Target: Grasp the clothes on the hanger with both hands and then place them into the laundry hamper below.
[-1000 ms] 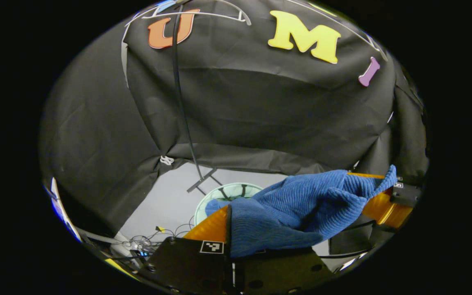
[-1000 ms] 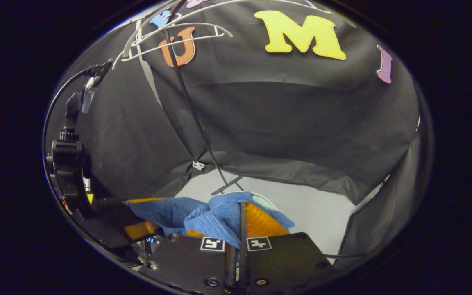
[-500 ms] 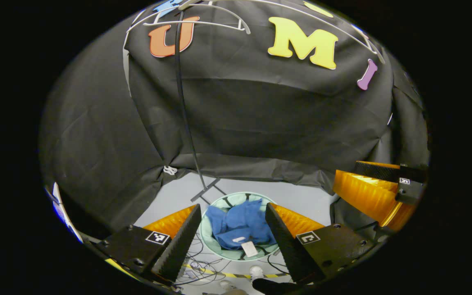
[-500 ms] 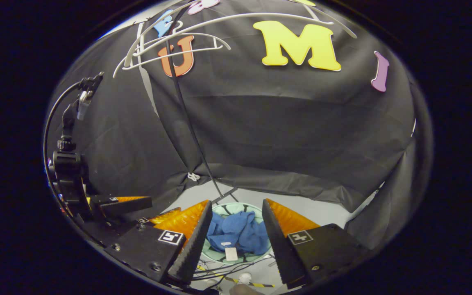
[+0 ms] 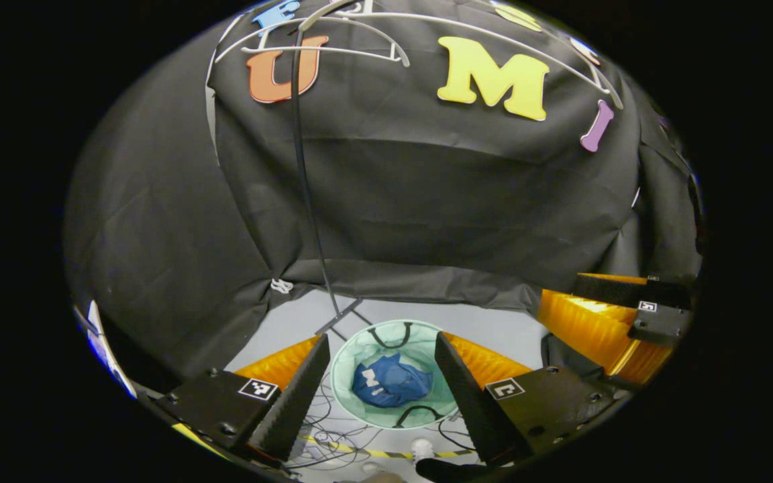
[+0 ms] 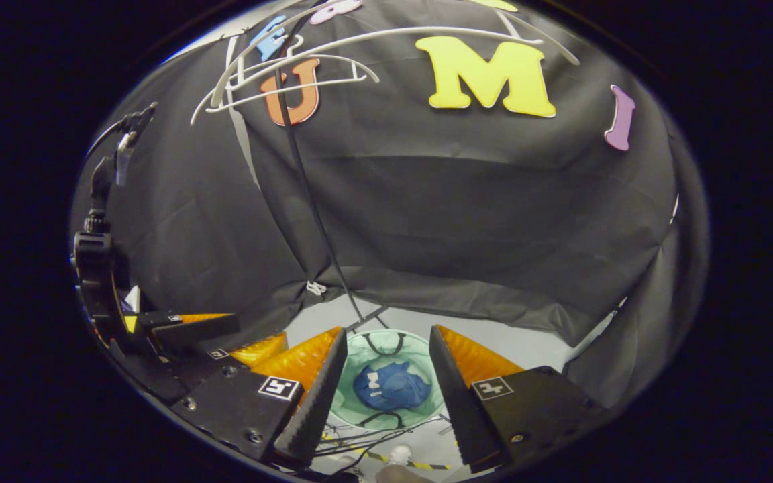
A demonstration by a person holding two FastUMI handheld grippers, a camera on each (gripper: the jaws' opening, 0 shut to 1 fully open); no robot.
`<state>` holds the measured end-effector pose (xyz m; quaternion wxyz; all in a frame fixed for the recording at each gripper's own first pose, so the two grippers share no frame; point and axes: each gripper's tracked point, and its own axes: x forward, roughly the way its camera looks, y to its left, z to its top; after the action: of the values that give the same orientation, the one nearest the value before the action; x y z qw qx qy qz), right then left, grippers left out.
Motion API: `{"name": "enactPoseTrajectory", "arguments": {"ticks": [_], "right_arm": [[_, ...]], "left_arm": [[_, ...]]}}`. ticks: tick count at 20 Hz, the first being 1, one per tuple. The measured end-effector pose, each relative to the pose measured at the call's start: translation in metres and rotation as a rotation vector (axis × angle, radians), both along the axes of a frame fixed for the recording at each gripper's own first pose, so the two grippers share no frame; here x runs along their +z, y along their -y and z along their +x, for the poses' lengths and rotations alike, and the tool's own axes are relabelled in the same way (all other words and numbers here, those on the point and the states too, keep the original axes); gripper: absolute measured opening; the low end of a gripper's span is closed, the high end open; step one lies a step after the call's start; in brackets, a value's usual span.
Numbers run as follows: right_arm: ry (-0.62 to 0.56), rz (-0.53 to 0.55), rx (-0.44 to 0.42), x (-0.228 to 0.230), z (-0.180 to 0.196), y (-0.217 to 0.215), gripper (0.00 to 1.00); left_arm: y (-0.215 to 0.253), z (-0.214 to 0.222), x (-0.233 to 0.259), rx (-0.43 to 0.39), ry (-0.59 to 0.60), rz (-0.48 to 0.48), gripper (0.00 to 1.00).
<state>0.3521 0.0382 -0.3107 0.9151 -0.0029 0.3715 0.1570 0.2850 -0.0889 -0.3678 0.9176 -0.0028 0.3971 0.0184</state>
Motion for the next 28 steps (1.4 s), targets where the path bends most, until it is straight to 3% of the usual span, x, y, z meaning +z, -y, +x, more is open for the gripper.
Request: {"name": "enactPoseTrajectory", "arguments": {"ticks": [3,5,7,15,21,24,28], "right_arm": [[0.061,-0.011,-0.028,0.011,-0.004,0.006,0.79],[0.078,-0.019,-0.035,0.016,-0.011,0.008,0.88],[0.078,-0.022,-0.051,0.016,-0.021,0.009,0.91],[0.159,0.010,-0.167,0.053,-0.075,0.020,0.89],[0.343,0.051,-0.234,0.141,-0.148,0.023,0.89],[0.484,0.033,-0.248,0.202,-0.192,0.032,0.90],[0.633,0.014,-0.251,0.276,-0.244,0.046,1.00]], "left_arm": [[-0.006,-0.011,0.012,-0.007,0.025,0.016,0.96],[-0.008,-0.021,0.026,-0.009,0.042,0.020,1.00],[-0.012,-0.030,0.037,-0.009,0.059,0.023,0.97],[-0.024,-0.068,0.076,-0.044,0.146,0.047,1.00],[-0.020,-0.115,0.174,-0.131,0.358,0.064,1.00],[-0.009,-0.154,0.235,-0.172,0.468,0.008,0.95],[0.009,-0.201,0.289,-0.217,0.594,-0.038,0.92]]}}
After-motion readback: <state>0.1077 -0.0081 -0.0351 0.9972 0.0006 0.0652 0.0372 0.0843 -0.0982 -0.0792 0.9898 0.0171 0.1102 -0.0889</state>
